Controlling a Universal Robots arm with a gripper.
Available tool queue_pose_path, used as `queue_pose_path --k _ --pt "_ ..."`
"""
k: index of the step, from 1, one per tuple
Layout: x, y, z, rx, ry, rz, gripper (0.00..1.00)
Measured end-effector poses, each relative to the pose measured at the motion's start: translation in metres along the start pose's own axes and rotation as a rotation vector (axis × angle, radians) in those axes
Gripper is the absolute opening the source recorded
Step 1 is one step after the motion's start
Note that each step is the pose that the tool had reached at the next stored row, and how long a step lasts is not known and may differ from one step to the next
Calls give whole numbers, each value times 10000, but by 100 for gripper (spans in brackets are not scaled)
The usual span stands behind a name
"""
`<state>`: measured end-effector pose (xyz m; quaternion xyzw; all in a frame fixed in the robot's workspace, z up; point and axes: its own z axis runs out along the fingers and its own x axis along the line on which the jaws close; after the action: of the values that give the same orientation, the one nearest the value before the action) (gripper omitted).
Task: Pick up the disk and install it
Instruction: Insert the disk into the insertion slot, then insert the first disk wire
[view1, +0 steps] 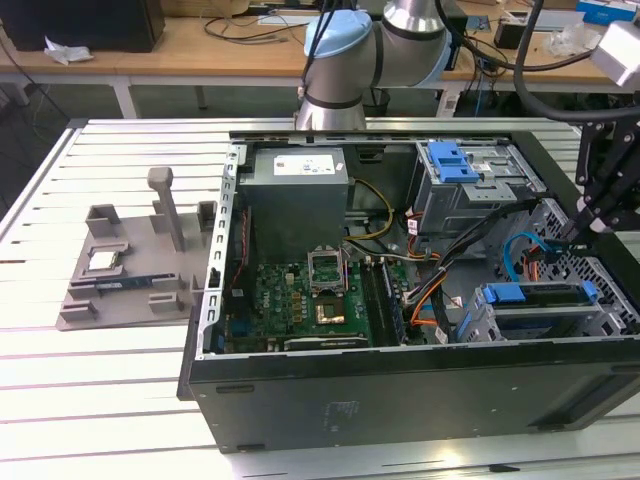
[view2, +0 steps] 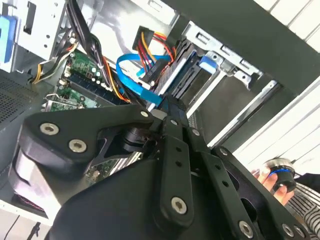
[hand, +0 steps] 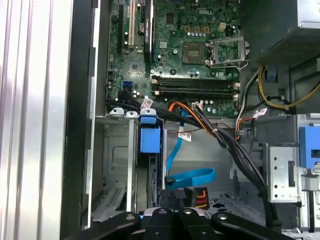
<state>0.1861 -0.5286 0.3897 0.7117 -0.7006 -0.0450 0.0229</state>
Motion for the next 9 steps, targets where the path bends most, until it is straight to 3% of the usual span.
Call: queue_pose_path --k 9 --pt "0 -1 0 -3 -1 6 11"
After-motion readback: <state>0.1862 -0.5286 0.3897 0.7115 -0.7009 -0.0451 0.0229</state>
